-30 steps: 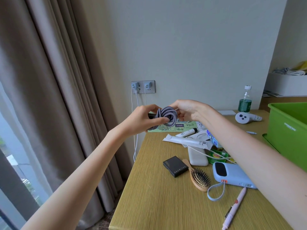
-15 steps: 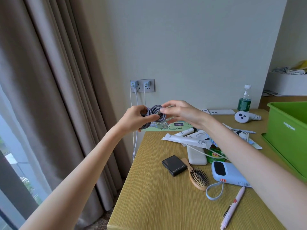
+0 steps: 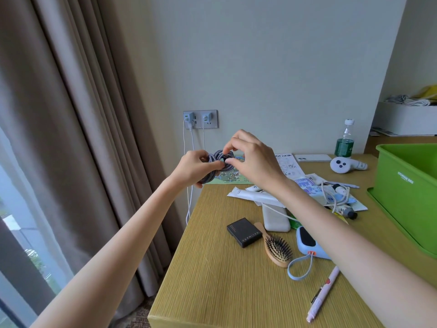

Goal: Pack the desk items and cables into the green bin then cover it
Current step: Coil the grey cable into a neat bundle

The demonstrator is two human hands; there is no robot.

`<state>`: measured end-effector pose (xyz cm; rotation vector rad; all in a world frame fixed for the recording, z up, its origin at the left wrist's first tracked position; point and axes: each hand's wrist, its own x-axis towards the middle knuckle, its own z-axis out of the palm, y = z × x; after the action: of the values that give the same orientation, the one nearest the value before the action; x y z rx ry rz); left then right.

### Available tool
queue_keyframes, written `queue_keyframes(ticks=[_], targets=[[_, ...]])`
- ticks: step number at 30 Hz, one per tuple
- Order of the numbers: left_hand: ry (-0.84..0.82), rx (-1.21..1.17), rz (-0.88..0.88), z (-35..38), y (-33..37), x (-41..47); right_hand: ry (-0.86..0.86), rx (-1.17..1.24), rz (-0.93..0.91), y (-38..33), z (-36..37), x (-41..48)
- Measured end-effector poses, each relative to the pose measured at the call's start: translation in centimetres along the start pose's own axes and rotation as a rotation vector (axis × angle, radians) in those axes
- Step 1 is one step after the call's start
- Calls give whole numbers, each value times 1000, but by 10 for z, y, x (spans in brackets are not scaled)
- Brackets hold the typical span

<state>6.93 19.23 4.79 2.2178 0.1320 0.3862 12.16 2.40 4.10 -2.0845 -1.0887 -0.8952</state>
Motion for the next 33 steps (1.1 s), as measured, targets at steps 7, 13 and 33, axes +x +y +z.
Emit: queue_keyframes(ticks=[7, 13, 33], targets=[[17, -34, -79, 9, 4, -1, 37, -175, -148, -3, 1, -7], [-8, -118, -154, 10, 5, 0, 64, -120, -166, 1, -2, -11], [-89, -302, 412, 76, 73, -2, 367, 1719, 969, 54, -99, -30]])
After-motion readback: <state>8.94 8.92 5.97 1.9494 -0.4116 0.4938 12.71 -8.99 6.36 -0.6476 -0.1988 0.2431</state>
